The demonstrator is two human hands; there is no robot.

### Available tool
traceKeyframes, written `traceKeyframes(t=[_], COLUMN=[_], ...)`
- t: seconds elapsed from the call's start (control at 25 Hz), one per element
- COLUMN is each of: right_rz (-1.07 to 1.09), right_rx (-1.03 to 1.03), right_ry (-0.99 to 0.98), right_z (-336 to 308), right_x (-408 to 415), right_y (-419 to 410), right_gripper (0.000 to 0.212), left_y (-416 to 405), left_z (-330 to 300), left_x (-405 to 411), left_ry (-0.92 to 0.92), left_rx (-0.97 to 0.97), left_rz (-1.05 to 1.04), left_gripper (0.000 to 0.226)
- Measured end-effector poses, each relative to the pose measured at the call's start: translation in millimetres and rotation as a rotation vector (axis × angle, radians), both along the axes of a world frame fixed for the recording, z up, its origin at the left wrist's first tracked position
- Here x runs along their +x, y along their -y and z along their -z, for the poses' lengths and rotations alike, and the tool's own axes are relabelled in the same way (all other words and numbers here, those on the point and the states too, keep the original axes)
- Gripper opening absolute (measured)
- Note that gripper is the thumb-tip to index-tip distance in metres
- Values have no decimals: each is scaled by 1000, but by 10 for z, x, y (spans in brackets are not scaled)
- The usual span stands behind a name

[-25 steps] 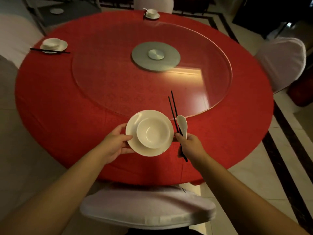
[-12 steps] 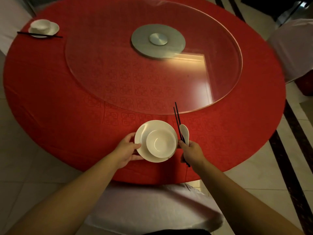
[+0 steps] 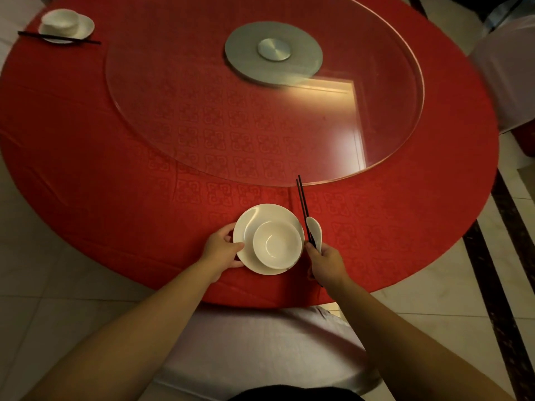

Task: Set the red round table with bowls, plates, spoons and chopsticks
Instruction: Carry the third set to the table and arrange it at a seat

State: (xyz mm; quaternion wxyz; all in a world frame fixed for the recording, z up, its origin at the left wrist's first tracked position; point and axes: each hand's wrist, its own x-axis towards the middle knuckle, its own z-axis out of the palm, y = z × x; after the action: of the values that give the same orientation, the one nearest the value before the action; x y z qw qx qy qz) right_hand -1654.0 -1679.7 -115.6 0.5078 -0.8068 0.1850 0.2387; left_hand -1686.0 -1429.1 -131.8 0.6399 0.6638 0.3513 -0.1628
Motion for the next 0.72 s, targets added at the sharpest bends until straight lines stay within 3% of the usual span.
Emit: traceKeyframes(t=[0.08, 0.16, 0.24, 0.32, 0.52, 0.72], right_rz=[-5, 0, 32, 67, 94, 84], right_rx=[1, 4, 23, 82, 233, 253], right_ry=[3, 18, 48, 71, 82, 77], right_z=[3, -14, -49, -103, -224, -237], right_x=[-1, -1, -14, -45, -98, -92], right_y=[4, 8, 10, -9, -147, -233], right_gripper=[24, 22, 21, 20, 14, 14], left_y=[-13, -22, -6, 40, 201, 192], left_z=[-3, -28, -68, -123, -185, -166], left_x=[4, 25, 44, 60, 75, 80], left_ry=[18, 35, 81, 134, 107, 101], left_rx=[120, 375, 544, 506, 195, 110], left_rz=[83, 174, 136, 77, 103, 40], left_gripper=[57, 53, 44, 35, 41, 36])
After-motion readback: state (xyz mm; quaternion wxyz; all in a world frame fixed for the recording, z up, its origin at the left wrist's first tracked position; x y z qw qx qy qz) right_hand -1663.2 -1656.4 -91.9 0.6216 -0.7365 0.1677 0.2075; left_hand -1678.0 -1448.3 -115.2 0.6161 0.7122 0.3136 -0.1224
